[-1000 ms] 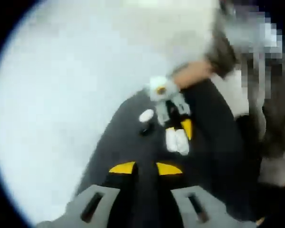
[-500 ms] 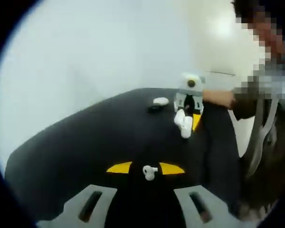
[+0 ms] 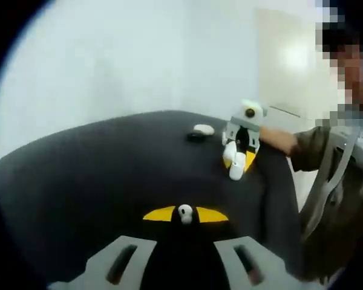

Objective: Pick up three earphones and place each one into its charging case using tactile feedback, ensure that each earphone is properly inserted and securely positioned inside the case.

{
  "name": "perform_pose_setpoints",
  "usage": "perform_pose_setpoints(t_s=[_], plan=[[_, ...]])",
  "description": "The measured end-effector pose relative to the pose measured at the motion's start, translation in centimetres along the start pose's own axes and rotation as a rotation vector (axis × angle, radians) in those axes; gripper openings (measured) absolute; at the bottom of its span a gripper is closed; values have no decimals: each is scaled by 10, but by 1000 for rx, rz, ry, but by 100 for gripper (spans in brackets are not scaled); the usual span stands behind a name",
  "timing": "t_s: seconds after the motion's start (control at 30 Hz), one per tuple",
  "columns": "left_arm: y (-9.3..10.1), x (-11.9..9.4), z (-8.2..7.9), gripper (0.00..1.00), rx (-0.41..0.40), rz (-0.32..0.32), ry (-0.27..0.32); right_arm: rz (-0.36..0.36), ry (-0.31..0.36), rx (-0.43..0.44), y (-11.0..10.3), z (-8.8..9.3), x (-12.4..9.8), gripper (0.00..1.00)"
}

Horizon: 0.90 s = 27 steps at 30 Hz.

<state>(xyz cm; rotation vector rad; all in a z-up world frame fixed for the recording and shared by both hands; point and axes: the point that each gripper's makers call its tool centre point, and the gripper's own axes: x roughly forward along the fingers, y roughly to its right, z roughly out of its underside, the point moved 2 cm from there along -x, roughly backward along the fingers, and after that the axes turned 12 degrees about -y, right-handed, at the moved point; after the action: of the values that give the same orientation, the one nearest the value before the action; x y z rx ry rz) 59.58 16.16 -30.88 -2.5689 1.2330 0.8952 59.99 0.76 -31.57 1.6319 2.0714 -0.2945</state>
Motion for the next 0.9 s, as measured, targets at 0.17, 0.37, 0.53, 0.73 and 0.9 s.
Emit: perform_pose_setpoints(t_s=[0.17,0.37,0.53,0.73,0.9], plan=[[-10,-6,-42,9,-5,-42,142,-2,0,2,0,0,0,17],[-2,29,-100,9,82,-65,172,0,0,2,0,0,0,17],[9,81,-116,9,109,-13,127,1,1,1,0,0,0,17],[19,121,-106,9,96,33,53,1,1,-3,0,0,0,17],[24,115,-102,16,95,70,40,0,1,-3,-1,0,0,17]])
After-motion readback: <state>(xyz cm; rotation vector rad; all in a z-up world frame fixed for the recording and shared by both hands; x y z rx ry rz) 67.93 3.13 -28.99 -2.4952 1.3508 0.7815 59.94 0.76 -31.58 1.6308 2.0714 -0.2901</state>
